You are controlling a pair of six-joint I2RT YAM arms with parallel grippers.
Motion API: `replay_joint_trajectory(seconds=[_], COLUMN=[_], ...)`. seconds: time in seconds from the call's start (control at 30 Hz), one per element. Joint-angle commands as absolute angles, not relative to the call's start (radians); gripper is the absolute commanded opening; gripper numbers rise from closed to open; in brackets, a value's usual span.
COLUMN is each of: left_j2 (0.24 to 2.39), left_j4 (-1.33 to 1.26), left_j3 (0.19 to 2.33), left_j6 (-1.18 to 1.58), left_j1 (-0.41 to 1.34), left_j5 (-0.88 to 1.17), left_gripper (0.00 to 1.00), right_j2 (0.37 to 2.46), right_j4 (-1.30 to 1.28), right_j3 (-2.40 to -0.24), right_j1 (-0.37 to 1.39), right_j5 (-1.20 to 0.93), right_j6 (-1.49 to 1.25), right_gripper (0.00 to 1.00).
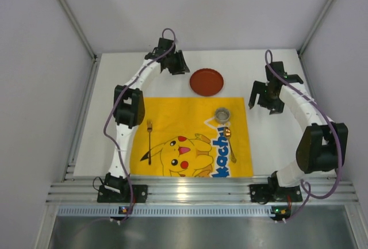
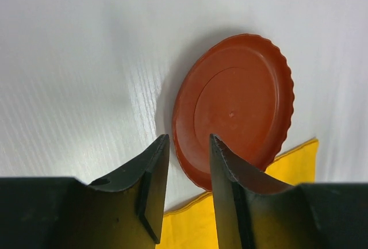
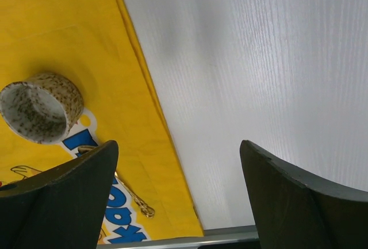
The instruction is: Set the dinner table for one person
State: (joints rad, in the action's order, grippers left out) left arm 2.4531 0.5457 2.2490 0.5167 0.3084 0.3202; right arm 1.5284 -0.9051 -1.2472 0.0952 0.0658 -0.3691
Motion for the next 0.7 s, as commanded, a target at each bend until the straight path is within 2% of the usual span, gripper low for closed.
replay_joint_trajectory(seconds=[0.0,0.43,0.53,0.57,0.6,0.67], left_j2=[2.483,2.562,2.576,2.579,2.579,2.573], left_j4=[0.528,0.511,0.505,0.503,0.494,0.492], left_j3=[2.238,2.221,2.223,2.221,2.22,2.221], left_j6=[0.486,0.483,0.489,0.494,0.495,0.502], left_j1=[0.319,0.348,0.353,0.356,0.356,0.354], left_j5=[0.336,0.374,0.388,0.394,0.402,0.405], left_gripper=[0.39,0.39,0.23,0.1,0.04,0.0], right_j2=[1.545,1.572,1.572,1.571,1.571,1.568], right_j4=[-0.902,-0.894,-0.89,-0.888,-0.888,-0.887], right_j3=[-1.304,-1.287,-1.281,-1.279,-1.278,-1.279], right_j1=[0.084,0.084,0.084,0.084,0.084,0.084], right_j5=[0.055,0.046,0.044,0.044,0.044,0.044], right_j6=[-0.367,-0.362,-0.365,-0.365,-0.367,-0.365], right_gripper=[0.87,0.87,0.87,0.87,0.86,0.86])
